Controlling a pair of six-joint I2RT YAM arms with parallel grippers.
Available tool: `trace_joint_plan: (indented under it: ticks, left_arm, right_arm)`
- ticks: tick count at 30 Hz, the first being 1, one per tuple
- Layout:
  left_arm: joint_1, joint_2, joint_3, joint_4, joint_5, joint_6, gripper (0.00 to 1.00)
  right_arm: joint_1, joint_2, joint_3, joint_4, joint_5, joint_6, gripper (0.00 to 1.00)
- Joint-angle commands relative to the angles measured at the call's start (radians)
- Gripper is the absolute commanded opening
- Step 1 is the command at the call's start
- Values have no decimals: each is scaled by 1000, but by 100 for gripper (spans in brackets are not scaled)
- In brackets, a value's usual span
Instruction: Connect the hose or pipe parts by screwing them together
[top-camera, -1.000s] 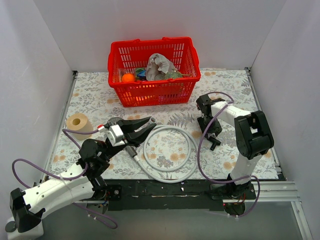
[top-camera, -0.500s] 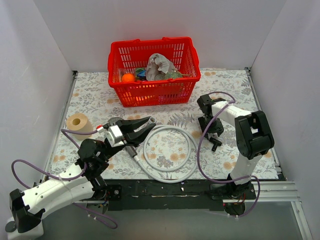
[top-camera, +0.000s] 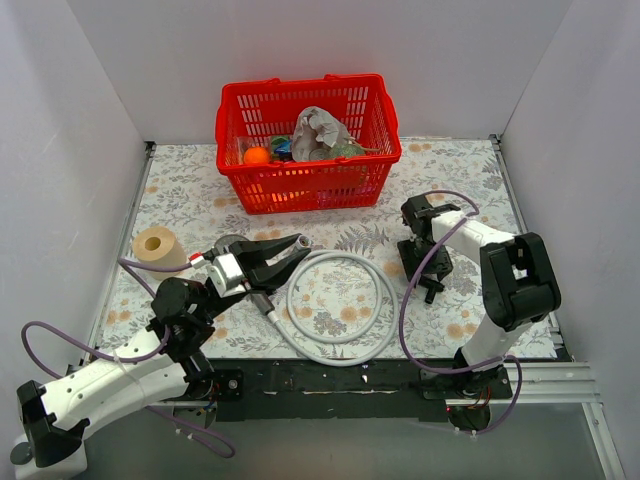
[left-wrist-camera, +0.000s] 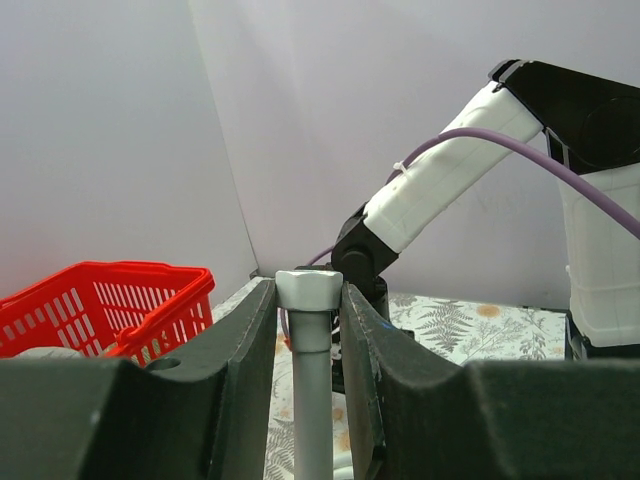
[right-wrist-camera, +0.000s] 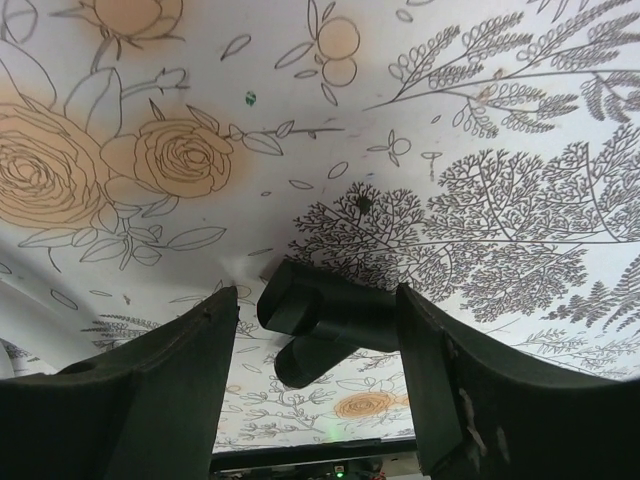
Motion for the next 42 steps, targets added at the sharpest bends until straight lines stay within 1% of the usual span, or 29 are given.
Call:
trace_joint_plan:
  ticks: [1, 4, 7, 13, 16, 17, 19, 20, 22, 25, 26, 27, 28, 29, 32, 36, 38, 40, 41, 42]
  left_arm:
    - [5, -18, 52, 13, 17, 22, 0]
    - [5, -21, 47, 17, 15, 20, 0]
    - [5, -21, 43, 23, 15, 17, 0]
    - [7, -25, 44, 23, 8, 23, 0]
    - [10, -27, 43, 26, 9, 23, 0]
    - [10, -27, 43, 26, 12, 22, 0]
    - [11, -28, 40, 26, 14, 22, 0]
    - [10, -28, 39, 26, 17, 20, 0]
    - [11, -30, 39, 26, 20, 19, 0]
    - [10, -30, 44, 22, 26, 22, 0]
    - [10, -31, 47, 20, 32, 20, 0]
    - [11, -33, 50, 14, 35, 22, 0]
    - [10, -34, 53, 10, 38, 23, 0]
    - [10, -36, 56, 8, 43, 22, 0]
    - [10, -45, 61, -3, 58, 27, 0]
    - [10, -48, 73, -27, 86, 30, 0]
    - [10, -47, 87, -35, 97, 30, 0]
    - [10, -44, 101, -44, 106, 36, 0]
    - [10, -42, 104, -46, 106, 37, 0]
    - [10, -42, 107, -53, 110, 37, 0]
  right_arm:
    - [-2, -60, -33, 24, -40, -16, 71]
    - [-2, -80, -57, 47, -5, -23, 71]
    - [-3, -56, -27, 18, 32, -16, 71]
    - [-5, -10, -25, 17, 60, 3, 65]
    - [-11, -5, -31, 8, 57, 21, 55]
    - [-17, -11, -41, 8, 54, 26, 46]
    - [-23, -19, -47, 6, 51, 44, 34]
    - [-31, -28, -50, 3, 40, 49, 23]
    - [-36, -33, -51, -2, 31, 72, 18]
    - [-49, -39, -56, 0, -11, 113, 17]
    - [-57, -40, -56, 1, -46, 124, 17]
    - [-62, -42, -58, 7, -66, 136, 17]
    - [-65, -39, -58, 14, -77, 148, 21]
    - [-77, -30, -56, 15, -110, 165, 27]
    - [-114, 12, -45, -5, -147, 200, 33]
    - [-164, 62, -32, -34, -192, 230, 33]
    - [-190, 73, -33, -32, -242, 230, 33]
    - [-207, 73, -35, -29, -250, 242, 33]
    - [-227, 67, -41, -26, -258, 251, 43]
    - [-241, 59, -51, -19, -264, 266, 61]
